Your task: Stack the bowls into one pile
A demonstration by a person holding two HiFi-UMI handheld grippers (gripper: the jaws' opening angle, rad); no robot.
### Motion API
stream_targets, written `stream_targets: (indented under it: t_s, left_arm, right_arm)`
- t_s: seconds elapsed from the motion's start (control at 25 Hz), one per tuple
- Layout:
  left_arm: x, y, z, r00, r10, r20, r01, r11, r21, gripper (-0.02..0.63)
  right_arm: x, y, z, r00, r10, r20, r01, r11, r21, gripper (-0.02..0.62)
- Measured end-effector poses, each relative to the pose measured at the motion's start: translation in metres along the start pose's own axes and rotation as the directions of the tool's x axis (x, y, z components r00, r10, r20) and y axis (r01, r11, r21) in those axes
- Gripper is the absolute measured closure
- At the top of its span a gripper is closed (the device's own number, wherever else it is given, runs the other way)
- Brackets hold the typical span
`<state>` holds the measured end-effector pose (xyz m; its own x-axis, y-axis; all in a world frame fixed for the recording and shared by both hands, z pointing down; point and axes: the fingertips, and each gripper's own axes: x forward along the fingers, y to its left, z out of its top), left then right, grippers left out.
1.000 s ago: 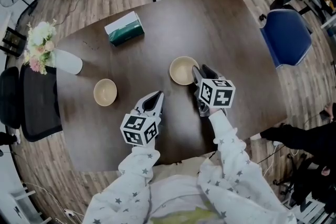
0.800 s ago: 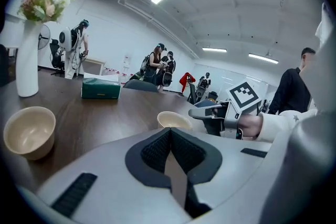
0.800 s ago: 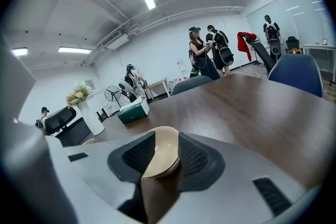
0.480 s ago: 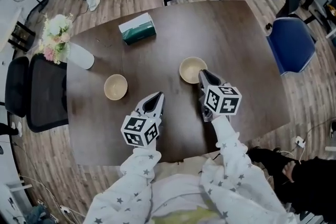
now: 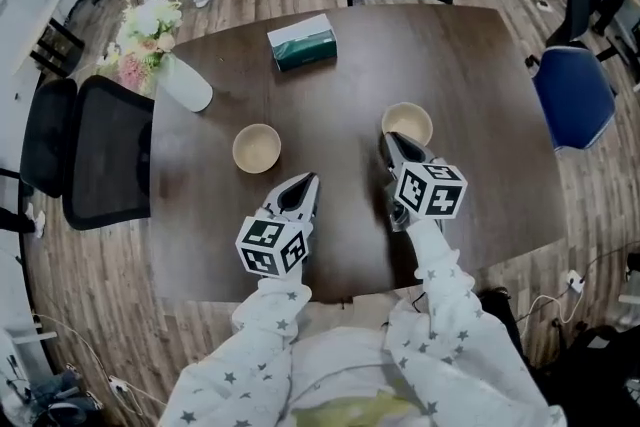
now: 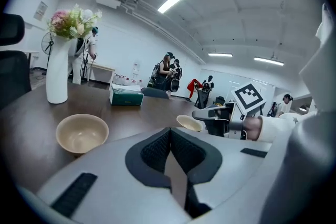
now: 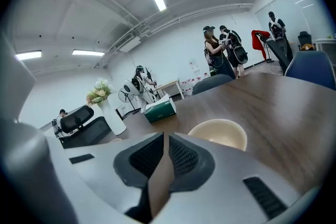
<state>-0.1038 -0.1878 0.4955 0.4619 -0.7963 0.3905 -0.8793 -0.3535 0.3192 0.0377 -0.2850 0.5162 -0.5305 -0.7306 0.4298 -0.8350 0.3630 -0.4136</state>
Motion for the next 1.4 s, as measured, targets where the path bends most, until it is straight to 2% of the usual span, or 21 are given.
stream_targets:
  t_s: [0.4,0.84,0.92,1.04,1.2,1.4]
  left_arm:
    - [-0.048,0.055,-0.006,0.997,0.073,0.015,-0.072,0.996,-0.044,0.581]
    - [-0.079,0.104,-0.02,0.992,0.127,-0.001,-0.126,0.989,-0.078,0.581]
    - [-0.081,0.11,-0.023,0.991,0.132,-0.009,-0.132,0.988,-0.083,0.581]
    - [-0.085,0.118,-0.03,0.99,0.139,-0.022,-0.141,0.985,-0.096,0.581]
    - [-0.087,0.129,-0.037,0.988,0.151,-0.034,-0.154,0.982,-0.106,0.581]
    - [-0.089,0.138,-0.043,0.984,0.17,-0.044,-0.174,0.977,-0.124,0.581]
  right_arm:
    - [0.038,0.079,-0.024,0.99,0.126,-0.061,-0.126,0.992,0.007,0.551]
    - [0.09,0.156,-0.055,0.956,0.262,-0.134,-0.264,0.965,0.005,0.549]
    - [0.098,0.162,-0.062,0.952,0.268,-0.146,-0.269,0.963,0.018,0.541]
    - [0.111,0.169,-0.071,0.949,0.273,-0.157,-0.267,0.962,0.058,0.483]
    - [0.127,0.175,-0.079,0.948,0.268,-0.169,-0.255,0.962,0.097,0.443]
    - [0.146,0.182,-0.09,0.942,0.263,-0.207,-0.24,0.962,0.132,0.442]
